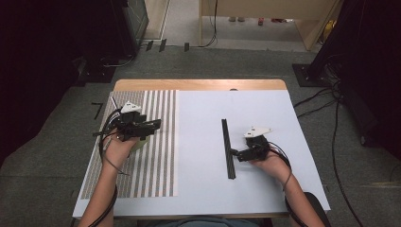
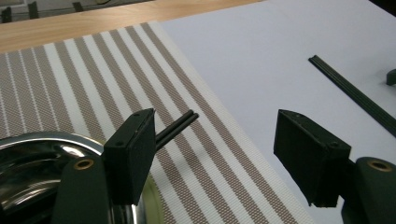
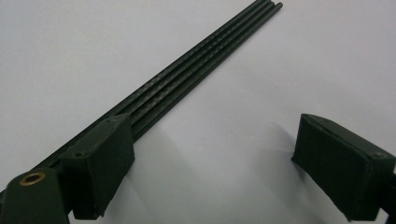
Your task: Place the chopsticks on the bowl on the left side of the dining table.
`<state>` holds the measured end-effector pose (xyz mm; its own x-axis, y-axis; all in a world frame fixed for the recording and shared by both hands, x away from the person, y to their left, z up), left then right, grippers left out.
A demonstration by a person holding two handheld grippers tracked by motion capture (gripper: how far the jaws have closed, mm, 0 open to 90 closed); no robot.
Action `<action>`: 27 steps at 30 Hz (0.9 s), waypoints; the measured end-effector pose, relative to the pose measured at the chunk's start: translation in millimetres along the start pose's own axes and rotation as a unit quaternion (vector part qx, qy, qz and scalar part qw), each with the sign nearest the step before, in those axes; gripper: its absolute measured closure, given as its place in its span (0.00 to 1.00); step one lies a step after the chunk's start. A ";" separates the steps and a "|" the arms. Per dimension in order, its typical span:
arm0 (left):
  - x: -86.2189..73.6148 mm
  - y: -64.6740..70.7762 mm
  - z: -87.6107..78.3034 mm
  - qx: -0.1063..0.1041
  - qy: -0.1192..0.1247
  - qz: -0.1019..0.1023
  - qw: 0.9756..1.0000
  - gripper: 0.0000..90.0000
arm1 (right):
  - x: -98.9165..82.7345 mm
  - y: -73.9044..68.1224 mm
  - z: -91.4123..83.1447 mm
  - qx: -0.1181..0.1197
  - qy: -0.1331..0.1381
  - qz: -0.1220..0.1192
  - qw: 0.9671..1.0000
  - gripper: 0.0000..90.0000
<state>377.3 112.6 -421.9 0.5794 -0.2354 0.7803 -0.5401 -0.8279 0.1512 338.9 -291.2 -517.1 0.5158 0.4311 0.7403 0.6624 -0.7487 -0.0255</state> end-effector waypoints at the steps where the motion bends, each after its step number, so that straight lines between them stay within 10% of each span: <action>1: 0.2 2.0 0.4 -0.002 0.000 0.001 1.000 0.33 | 0.0 0.0 0.0 0.000 0.000 0.000 1.000 0.13; 27: -6.7 45.0 19.0 -0.045 -0.013 0.050 0.998 0.32 | 0.0 0.0 0.0 0.000 0.000 0.000 1.000 0.13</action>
<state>360.7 67.2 -431.9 0.5346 -0.3284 0.7787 -0.6484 -0.7503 0.1287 338.9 -291.2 -517.1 0.5156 0.4311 0.7405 0.6628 -0.7483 -0.0258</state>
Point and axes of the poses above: each handheld gripper's, and its own axes: z roughly forward along the jaws, x roughly out of its top, y roughly to its right, the point moved 2 cm from there along z, roughly forward along the jaws, and after that the axes turned 1 degree about y, right-handed, at the moved point
